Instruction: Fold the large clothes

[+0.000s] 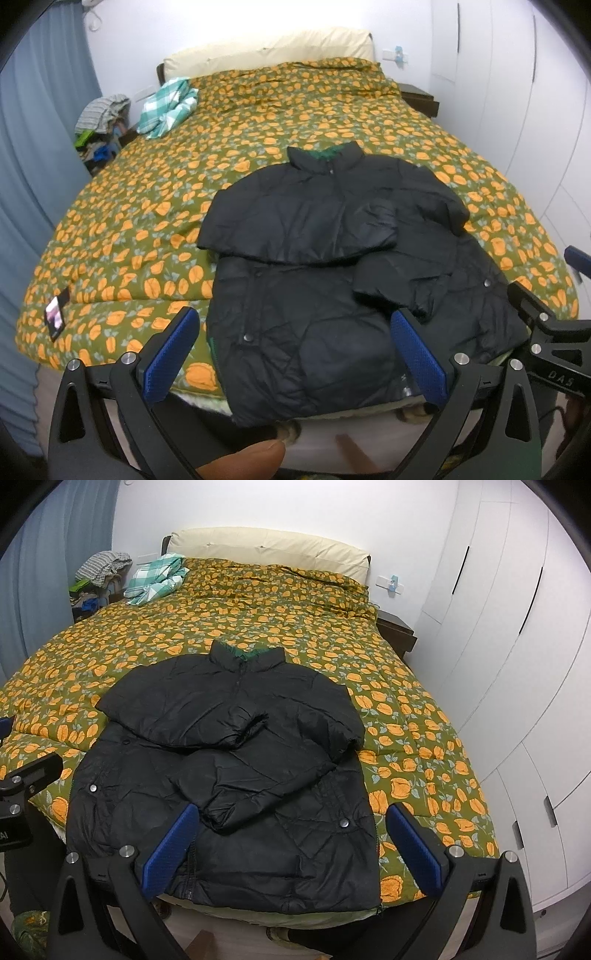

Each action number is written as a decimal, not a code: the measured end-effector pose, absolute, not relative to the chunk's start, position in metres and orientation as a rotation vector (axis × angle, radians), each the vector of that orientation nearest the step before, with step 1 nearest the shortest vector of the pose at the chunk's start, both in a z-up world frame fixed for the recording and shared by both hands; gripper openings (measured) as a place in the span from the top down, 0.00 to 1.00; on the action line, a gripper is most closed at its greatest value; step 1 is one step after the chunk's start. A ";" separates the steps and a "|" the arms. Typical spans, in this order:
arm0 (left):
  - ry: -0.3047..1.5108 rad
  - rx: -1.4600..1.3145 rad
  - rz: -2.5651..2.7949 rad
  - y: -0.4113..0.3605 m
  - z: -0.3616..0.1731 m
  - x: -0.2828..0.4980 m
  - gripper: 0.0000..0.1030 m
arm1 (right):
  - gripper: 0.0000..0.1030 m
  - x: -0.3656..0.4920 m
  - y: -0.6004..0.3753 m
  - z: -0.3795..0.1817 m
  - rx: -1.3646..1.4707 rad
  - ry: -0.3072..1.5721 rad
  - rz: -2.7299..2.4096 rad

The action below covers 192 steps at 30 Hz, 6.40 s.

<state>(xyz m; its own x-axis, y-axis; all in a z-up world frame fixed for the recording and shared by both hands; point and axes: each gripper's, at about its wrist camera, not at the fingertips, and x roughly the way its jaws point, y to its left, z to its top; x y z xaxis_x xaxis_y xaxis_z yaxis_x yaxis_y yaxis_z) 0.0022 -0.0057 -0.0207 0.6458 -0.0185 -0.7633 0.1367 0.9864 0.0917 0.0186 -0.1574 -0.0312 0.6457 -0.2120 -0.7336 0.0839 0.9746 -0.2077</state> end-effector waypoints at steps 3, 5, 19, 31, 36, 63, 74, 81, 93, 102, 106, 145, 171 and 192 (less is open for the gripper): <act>0.870 0.147 -0.092 -0.007 -0.022 0.003 0.00 | 0.00 0.020 -0.159 -0.032 -0.159 0.857 -0.173; 0.871 0.148 -0.092 -0.007 -0.022 0.003 0.00 | 0.00 0.020 -0.159 -0.033 -0.157 0.861 -0.171; 0.901 0.074 -0.024 0.038 -0.038 0.014 0.00 | 0.00 0.077 -0.137 -0.088 -0.306 0.830 0.314; 0.972 0.080 -0.117 0.051 -0.067 0.024 0.00 | 0.87 0.139 -0.184 -0.116 -0.132 0.918 0.336; 0.917 0.259 -0.328 -0.002 -0.075 0.069 0.00 | 0.89 0.117 -0.279 -0.045 0.069 0.742 0.130; 0.904 0.177 -0.428 -0.048 -0.085 0.232 0.92 | 0.99 0.046 -0.606 -0.015 0.455 0.545 -0.554; 0.811 -0.178 0.153 0.268 -0.025 0.170 0.92 | 0.96 0.037 -0.603 -0.059 0.407 0.631 -0.616; 0.945 -0.375 0.437 0.370 -0.113 0.141 0.85 | 0.94 0.040 -0.542 -0.084 0.380 0.751 -0.496; 1.093 -0.369 -0.031 0.258 -0.140 0.065 0.28 | 0.36 0.036 -0.395 -0.178 0.442 1.123 0.092; 1.286 -0.209 -0.325 0.106 -0.198 0.061 0.70 | 0.77 0.041 -0.348 -0.204 0.360 1.202 0.209; 1.296 -0.276 -0.297 0.113 -0.206 0.067 0.88 | 0.83 0.037 -0.335 -0.188 0.286 1.190 0.225; 0.880 -0.076 -0.159 0.073 -0.102 0.063 0.08 | 0.37 0.076 -0.535 -0.227 0.968 0.732 -0.389; 0.923 -0.174 -0.141 0.075 -0.116 0.068 0.07 | 0.93 0.198 -0.391 0.003 0.110 0.385 -0.084; 0.950 -0.180 -0.127 0.094 -0.131 0.108 0.07 | 0.93 0.316 -0.122 -0.195 -0.047 0.919 0.372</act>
<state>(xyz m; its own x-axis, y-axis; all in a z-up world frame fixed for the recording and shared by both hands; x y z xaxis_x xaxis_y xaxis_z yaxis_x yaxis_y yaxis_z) 0.1078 0.0938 -0.1313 0.5760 -0.1867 -0.7959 0.0287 0.9776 -0.2085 0.3162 -0.1220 -0.1949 0.5476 0.2935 -0.7836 -0.3336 0.9354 0.1172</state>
